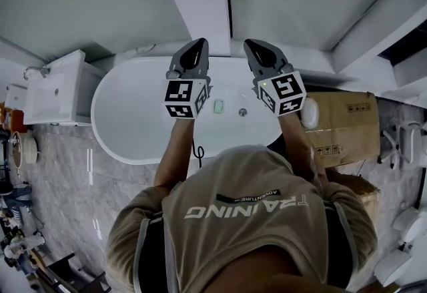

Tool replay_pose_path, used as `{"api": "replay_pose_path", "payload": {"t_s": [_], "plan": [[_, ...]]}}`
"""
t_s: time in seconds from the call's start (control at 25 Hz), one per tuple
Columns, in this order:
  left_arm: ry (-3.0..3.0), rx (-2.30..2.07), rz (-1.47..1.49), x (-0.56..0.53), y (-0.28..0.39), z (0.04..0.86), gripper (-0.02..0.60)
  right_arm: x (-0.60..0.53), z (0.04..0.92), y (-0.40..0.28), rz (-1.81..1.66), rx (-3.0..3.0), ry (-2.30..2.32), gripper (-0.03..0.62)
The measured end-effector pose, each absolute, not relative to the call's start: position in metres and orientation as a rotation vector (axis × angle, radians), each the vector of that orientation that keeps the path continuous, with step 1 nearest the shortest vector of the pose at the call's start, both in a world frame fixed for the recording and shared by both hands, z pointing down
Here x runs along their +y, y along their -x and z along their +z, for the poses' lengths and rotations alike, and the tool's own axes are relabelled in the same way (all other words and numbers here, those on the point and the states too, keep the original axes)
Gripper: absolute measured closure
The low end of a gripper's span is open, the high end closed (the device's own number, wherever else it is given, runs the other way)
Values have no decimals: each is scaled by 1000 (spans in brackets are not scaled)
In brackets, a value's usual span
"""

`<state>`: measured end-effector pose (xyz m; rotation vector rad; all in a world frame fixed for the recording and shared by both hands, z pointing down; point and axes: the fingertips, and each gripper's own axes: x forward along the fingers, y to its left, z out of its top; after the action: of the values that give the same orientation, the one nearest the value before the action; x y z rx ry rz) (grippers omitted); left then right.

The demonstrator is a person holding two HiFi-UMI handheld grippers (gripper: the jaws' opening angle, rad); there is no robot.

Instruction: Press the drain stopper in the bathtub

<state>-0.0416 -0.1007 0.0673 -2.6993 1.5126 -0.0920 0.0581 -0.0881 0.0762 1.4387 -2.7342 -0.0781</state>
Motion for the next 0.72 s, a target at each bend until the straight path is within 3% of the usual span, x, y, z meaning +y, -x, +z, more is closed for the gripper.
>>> {"api": "replay_pose_path", "payload": {"t_s": [0.72], "plan": [[2681, 1571, -135, -89, 46, 78, 580, -81, 87, -60, -76, -2741, -1372, 585]]}}
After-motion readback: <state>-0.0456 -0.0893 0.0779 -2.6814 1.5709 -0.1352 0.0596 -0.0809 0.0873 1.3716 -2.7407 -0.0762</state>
